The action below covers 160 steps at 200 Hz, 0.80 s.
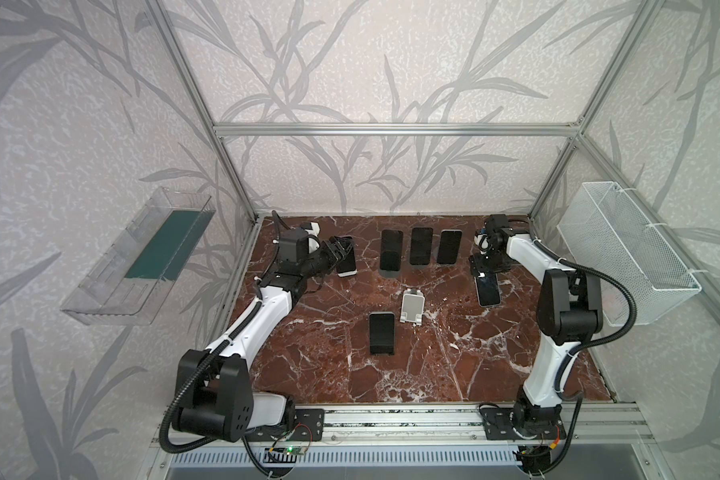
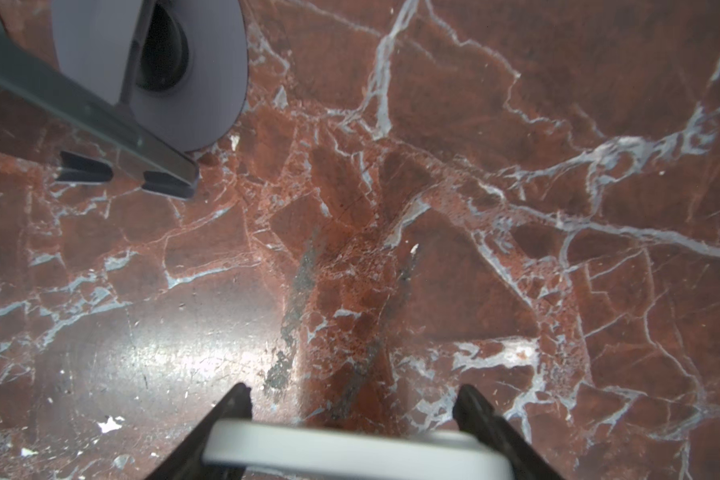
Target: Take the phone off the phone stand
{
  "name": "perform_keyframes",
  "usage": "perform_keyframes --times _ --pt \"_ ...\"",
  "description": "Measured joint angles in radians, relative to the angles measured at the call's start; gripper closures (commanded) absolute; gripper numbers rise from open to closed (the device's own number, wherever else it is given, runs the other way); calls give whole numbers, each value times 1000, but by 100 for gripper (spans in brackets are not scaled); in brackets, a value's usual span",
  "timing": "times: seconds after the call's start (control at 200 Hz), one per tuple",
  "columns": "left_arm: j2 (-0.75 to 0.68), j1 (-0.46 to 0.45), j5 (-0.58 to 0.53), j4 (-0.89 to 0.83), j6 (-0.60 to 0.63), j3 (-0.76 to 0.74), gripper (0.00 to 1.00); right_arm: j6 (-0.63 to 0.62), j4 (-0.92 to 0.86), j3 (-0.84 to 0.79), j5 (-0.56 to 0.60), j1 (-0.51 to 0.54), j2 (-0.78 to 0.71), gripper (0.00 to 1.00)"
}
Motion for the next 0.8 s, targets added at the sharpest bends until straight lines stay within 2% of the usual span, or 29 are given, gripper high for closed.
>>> perform_keyframes --times 0.8 --pt "21 0 5 5 -13 0 32 7 2 -64 -23 -38 54 34"
